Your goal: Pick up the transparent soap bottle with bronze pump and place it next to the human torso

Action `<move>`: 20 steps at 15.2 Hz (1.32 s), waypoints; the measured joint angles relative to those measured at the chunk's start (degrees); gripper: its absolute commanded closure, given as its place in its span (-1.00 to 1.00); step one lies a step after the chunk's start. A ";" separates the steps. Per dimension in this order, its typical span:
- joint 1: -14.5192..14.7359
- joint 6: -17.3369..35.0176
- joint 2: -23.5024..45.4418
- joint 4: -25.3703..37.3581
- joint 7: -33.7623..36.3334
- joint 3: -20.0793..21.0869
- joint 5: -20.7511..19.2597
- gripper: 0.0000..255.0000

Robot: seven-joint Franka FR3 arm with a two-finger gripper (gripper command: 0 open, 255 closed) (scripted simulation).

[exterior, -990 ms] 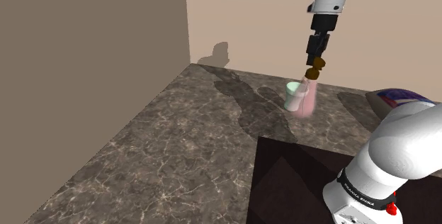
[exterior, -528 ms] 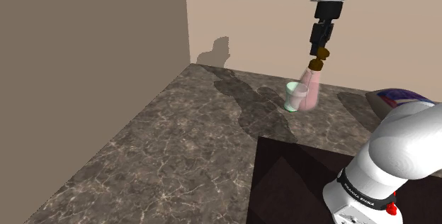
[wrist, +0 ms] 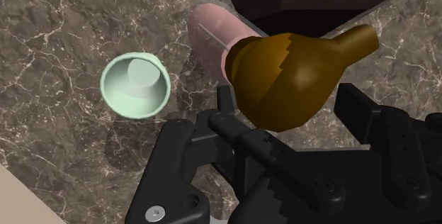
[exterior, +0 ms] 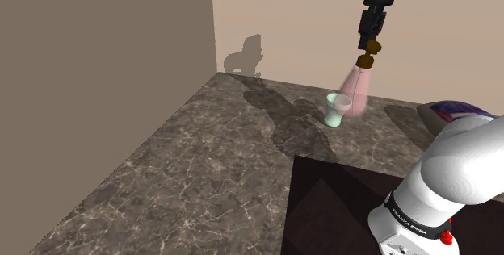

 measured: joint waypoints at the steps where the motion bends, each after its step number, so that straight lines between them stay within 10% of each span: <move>1: 0.04 -0.64 0.20 0.83 -0.04 0.02 0.06 1.00; 20: 1.02 -15.21 5.97 21.03 -0.51 0.31 1.59 1.00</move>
